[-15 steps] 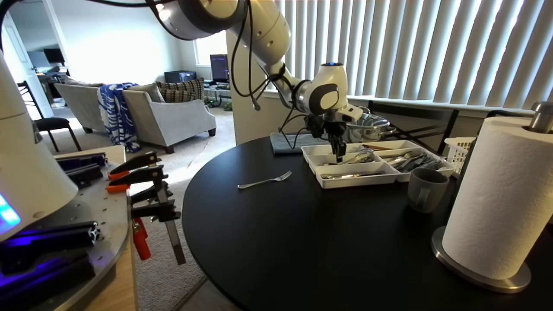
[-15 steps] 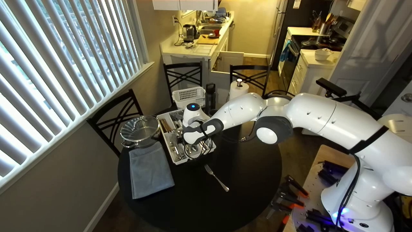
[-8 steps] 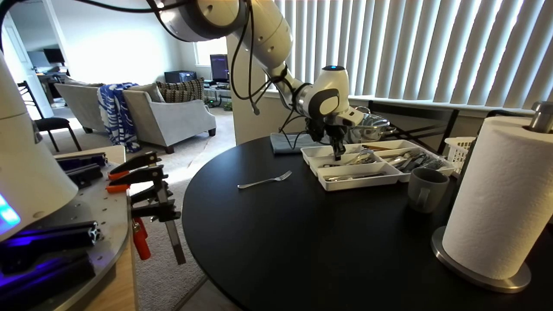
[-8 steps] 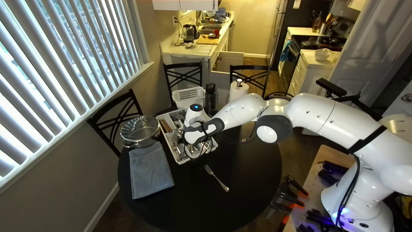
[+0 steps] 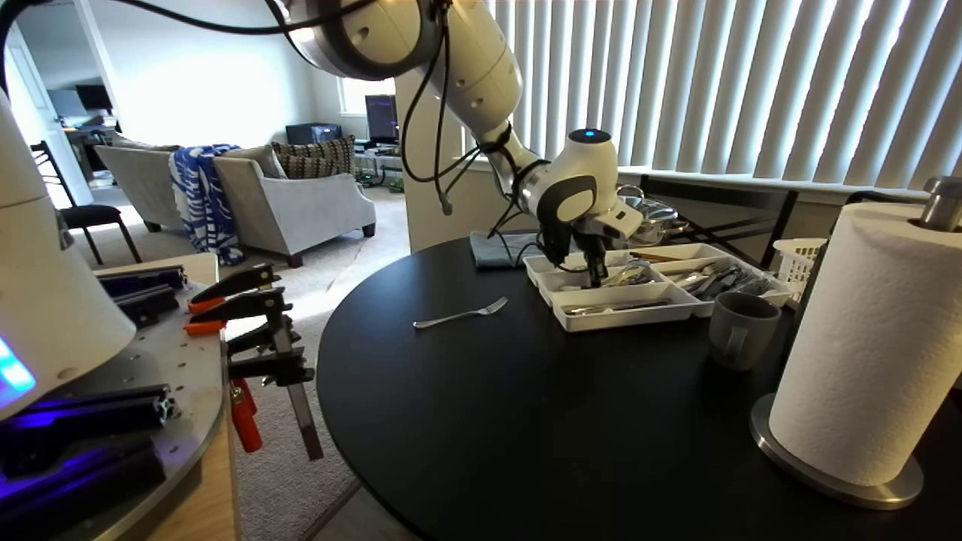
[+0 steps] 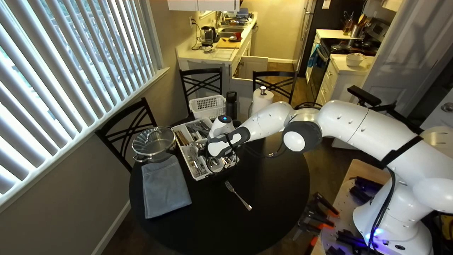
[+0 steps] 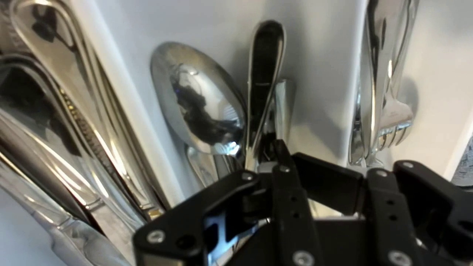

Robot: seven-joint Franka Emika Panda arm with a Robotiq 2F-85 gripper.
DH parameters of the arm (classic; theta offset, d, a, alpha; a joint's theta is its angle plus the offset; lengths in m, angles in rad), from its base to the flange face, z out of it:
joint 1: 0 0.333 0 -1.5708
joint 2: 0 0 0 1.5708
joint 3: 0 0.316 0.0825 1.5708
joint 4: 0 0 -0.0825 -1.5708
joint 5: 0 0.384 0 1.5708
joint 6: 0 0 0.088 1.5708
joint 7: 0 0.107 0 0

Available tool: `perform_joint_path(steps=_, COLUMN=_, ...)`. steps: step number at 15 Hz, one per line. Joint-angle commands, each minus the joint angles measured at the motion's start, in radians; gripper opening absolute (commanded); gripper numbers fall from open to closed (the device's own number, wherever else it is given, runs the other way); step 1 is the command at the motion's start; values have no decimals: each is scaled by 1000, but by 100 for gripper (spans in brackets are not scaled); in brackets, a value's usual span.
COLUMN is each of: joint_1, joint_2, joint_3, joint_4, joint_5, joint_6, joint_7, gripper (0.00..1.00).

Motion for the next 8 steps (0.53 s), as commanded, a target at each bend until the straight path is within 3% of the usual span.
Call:
perform_joint_path(steps=1, joint_1=-25, joint_2=-34, joint_3=34, joint_4=-68, joint_5=5, joint_6=52, joint_7=-41, gripper=0)
perform_joint_path(steps=3, joint_1=-25, joint_2=-55, joint_3=35, joint_4=-95, joint_5=1, joint_6=77, joint_7=-42, gripper=28)
perform_joint_path(steps=8, joint_1=-17, joint_2=-133, joint_3=13, joint_4=-201, joint_5=-9, joint_6=144, joint_7=-32, gripper=58)
